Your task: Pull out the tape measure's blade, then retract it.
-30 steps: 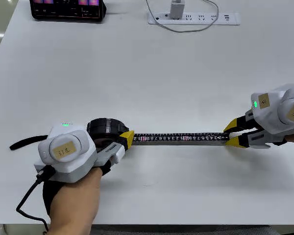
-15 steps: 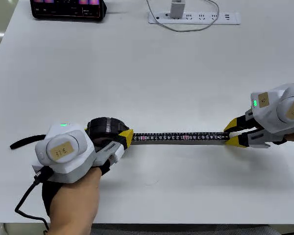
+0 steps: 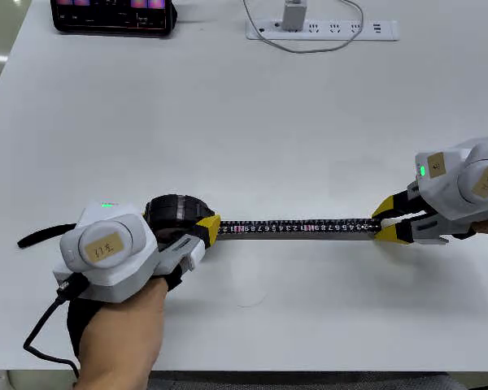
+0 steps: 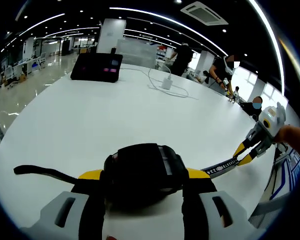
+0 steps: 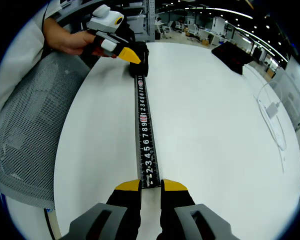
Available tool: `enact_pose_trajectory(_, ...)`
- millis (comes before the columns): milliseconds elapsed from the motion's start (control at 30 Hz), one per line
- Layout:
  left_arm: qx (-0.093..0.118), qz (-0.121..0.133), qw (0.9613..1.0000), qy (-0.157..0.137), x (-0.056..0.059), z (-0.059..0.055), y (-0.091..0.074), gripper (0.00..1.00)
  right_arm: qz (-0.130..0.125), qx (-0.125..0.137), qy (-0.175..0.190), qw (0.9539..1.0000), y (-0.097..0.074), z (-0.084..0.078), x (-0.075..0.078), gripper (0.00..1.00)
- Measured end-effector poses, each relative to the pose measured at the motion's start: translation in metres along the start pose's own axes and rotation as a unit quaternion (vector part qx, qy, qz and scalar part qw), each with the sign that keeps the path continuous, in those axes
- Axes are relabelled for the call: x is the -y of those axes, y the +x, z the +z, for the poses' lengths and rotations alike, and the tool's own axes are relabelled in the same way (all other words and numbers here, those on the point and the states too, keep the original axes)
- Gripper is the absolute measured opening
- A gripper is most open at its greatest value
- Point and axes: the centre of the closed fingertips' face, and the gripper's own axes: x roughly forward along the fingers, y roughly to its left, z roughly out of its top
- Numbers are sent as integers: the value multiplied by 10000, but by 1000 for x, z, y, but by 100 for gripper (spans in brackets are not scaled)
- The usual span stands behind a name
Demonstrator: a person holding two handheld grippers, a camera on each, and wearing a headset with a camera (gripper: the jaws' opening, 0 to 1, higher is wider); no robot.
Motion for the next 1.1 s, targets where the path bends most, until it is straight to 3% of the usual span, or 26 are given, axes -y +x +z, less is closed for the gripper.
enact_pose_trajectory(233,-98,-13,9999,17,-1,-1,0,56,4,-48,0,10000,0,-1,0,10)
enact_pose_trajectory(800,-103,-54,9999,-39,-1,-1,-1,56,-13,-92,-5,10000,-1,2,2,10)
enact_pose_trajectory(1100,-114,-77,9999,-60,-1,-1,-1,56,48,47,23,10000,1,13,1,10)
